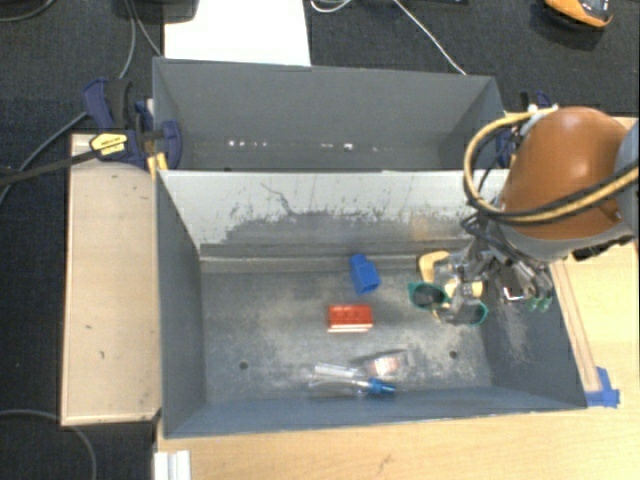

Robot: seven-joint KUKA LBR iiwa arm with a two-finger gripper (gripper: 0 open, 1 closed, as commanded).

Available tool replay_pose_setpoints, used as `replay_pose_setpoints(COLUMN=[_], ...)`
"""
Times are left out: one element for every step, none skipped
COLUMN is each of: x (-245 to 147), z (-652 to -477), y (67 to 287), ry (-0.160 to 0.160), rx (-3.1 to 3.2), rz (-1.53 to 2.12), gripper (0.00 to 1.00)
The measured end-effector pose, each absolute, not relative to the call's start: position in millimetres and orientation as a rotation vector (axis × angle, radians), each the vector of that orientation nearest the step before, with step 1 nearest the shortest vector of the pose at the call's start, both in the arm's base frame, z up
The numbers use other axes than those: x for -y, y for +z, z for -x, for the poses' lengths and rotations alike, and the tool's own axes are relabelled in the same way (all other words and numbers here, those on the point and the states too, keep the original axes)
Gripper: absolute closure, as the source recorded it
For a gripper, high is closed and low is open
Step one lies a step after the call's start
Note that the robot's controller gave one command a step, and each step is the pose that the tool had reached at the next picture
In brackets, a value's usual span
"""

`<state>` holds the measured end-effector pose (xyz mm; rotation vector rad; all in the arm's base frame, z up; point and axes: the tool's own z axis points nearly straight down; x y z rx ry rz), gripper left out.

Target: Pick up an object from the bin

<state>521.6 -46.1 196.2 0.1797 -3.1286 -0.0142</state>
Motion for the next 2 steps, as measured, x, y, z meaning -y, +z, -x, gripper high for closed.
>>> replay_pose_setpoints(x=[46,49], z=[-513.9,-514.0], y=[289,311], ry=[-0.016,-0.016], rx=[3.123,3.123], rz=[-0.186,-0.205], gripper=[1.0,1.0])
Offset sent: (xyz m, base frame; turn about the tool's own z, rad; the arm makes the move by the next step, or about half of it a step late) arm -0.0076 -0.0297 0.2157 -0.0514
